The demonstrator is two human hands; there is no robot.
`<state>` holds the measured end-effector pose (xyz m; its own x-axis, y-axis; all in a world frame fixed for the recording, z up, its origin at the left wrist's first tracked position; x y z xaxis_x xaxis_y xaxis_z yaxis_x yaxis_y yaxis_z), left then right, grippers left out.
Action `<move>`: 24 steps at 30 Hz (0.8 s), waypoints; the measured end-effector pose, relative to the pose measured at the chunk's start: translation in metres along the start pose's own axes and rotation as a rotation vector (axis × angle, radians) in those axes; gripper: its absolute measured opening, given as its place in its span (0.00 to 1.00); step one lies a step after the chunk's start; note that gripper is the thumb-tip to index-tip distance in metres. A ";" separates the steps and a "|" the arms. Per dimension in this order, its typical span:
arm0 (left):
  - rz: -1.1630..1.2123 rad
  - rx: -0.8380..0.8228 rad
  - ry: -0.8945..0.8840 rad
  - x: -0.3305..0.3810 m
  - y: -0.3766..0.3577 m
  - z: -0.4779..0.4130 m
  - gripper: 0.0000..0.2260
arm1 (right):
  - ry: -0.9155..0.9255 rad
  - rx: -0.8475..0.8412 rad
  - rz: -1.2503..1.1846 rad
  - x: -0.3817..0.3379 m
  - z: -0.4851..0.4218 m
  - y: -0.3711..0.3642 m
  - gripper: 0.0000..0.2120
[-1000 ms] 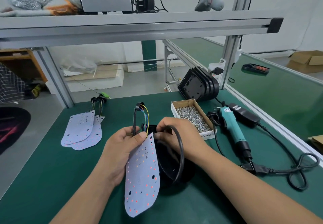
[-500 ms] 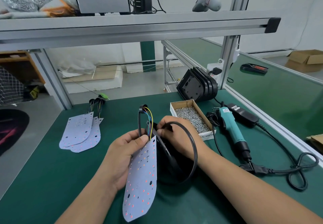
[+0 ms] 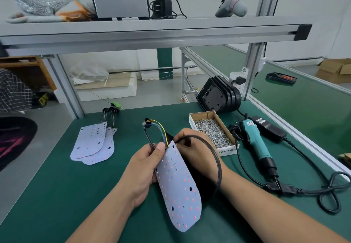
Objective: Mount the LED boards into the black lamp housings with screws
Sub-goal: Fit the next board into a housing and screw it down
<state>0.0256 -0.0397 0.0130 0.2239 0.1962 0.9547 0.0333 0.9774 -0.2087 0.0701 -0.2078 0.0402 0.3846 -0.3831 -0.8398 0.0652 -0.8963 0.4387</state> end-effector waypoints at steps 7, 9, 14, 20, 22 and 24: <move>0.042 -0.023 -0.035 0.005 -0.005 0.004 0.17 | -0.024 -0.103 -0.013 0.001 0.003 0.001 0.04; 0.066 -0.001 -0.046 0.008 -0.002 0.003 0.16 | -0.117 -0.162 -0.165 0.001 0.003 0.008 0.13; 0.088 0.110 -0.088 0.015 0.015 0.001 0.09 | -0.215 0.016 -0.413 -0.009 0.006 0.052 0.19; -0.006 0.150 -0.152 0.014 0.013 -0.001 0.12 | 0.187 -0.077 0.136 -0.052 0.029 0.046 0.20; 0.000 0.135 -0.156 0.014 0.012 0.000 0.17 | 0.207 -0.148 0.364 -0.058 0.034 0.023 0.28; 0.029 0.111 -0.139 0.013 0.013 0.000 0.19 | 0.196 -0.212 0.426 -0.059 0.038 0.010 0.34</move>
<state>0.0288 -0.0239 0.0229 0.0859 0.2262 0.9703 -0.0811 0.9722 -0.2195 0.0132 -0.2024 0.0813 0.5819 -0.6370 -0.5056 0.0430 -0.5968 0.8013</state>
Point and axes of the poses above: each hand's wrist, its own z-axis away from the middle knuckle, its own y-axis out of the back of the hand, x = y × z, the point moved 4 cm from there along -z, towards the middle knuckle, and after that the axes turned 4 degrees about y, right-handed, at the moved point
